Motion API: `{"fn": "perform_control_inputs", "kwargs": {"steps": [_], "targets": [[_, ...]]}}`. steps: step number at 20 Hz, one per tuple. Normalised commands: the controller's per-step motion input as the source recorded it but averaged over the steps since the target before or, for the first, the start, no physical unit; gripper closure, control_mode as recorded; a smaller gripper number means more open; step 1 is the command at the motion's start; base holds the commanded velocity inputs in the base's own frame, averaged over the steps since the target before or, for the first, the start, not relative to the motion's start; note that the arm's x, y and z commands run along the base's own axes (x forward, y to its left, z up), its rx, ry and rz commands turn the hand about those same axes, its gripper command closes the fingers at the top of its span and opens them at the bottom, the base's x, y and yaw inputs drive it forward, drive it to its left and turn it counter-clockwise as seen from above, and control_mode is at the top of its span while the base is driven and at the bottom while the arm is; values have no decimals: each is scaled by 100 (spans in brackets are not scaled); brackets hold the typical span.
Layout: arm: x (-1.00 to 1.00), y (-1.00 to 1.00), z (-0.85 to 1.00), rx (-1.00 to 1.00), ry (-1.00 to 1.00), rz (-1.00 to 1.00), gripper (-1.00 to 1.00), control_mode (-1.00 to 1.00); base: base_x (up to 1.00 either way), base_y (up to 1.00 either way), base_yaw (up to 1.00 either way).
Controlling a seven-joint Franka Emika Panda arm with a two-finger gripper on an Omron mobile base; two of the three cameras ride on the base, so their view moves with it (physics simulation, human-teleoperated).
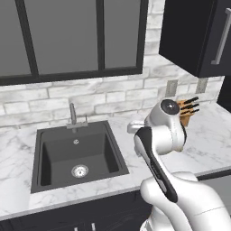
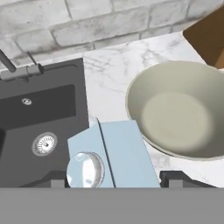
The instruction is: Gather the eggs and milk located in the vicinity of the sink area and place them right next to the bowl.
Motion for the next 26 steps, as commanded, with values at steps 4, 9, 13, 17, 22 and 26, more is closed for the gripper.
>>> {"fn": "perform_control_inputs", "kwargs": {"steps": [4, 9, 13, 17, 22, 26], "targets": [[13, 0, -17, 0, 0, 0, 100, -100, 0, 0, 0], [11, 0, -15, 0, 0, 0, 100, -100, 0, 0, 0], [11, 0, -11, 0, 0, 0, 100, -100, 0, 0, 0], [9, 0, -10, 0, 0, 0, 100, -100, 0, 0, 0], [7, 0, -14, 0, 0, 0, 100, -100, 0, 0, 0], [8, 0, -17, 0, 0, 0, 100, -100, 0, 0, 0]]}}
